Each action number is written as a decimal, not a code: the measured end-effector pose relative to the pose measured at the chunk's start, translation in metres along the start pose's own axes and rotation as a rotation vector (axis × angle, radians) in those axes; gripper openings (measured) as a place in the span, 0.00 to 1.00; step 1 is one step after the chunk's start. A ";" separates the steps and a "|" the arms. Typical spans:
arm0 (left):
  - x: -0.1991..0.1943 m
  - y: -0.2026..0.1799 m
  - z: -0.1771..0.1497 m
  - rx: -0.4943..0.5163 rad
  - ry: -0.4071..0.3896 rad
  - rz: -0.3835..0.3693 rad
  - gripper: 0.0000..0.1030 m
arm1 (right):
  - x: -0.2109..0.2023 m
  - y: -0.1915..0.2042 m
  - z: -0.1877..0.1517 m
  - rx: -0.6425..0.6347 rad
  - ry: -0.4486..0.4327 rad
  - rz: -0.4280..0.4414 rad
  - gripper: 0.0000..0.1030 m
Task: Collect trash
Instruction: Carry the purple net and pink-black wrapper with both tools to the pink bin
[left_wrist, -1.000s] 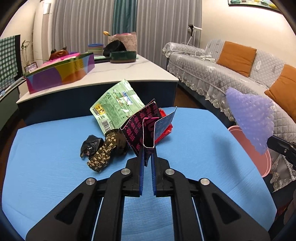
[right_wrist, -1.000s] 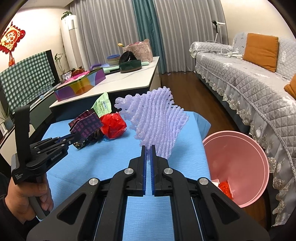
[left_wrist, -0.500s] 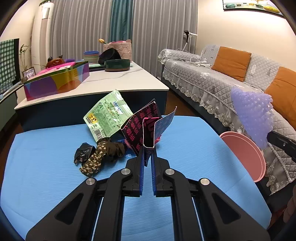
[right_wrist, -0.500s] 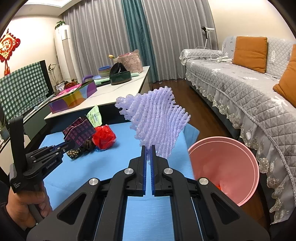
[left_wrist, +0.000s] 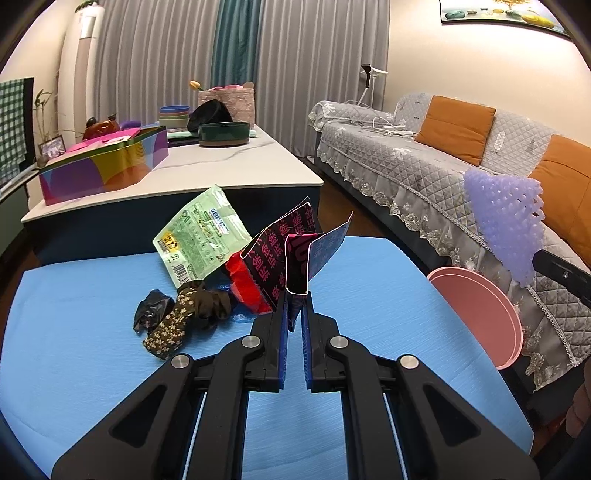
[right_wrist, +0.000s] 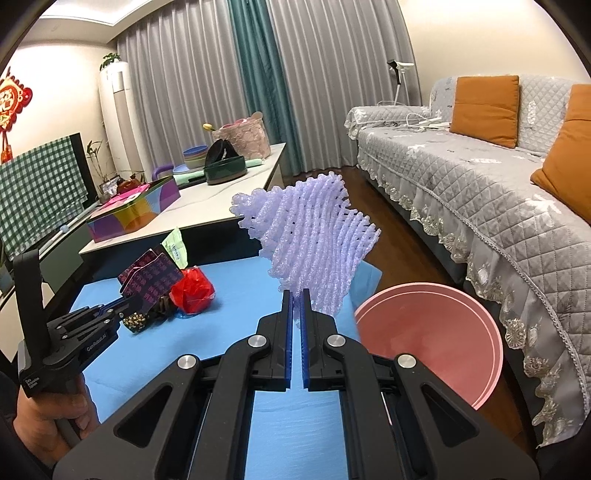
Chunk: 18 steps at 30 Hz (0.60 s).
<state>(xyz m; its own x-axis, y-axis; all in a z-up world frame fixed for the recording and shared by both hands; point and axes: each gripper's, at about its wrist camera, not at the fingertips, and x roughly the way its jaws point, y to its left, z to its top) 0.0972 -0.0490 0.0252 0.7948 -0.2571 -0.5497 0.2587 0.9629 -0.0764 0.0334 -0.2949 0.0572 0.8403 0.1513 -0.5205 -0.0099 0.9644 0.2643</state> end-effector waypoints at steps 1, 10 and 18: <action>0.001 -0.001 0.000 0.000 0.001 -0.001 0.07 | -0.001 -0.002 0.001 0.001 -0.003 -0.004 0.04; 0.005 -0.016 0.003 0.011 0.003 -0.019 0.07 | -0.003 -0.019 0.008 0.013 -0.022 -0.032 0.04; 0.010 -0.033 0.006 0.015 0.011 -0.052 0.07 | -0.008 -0.029 0.013 0.020 -0.045 -0.063 0.04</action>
<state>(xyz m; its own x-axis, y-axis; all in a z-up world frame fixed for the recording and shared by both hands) 0.1001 -0.0840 0.0275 0.7740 -0.3063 -0.5542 0.3081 0.9468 -0.0929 0.0340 -0.3271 0.0647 0.8622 0.0799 -0.5002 0.0546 0.9670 0.2487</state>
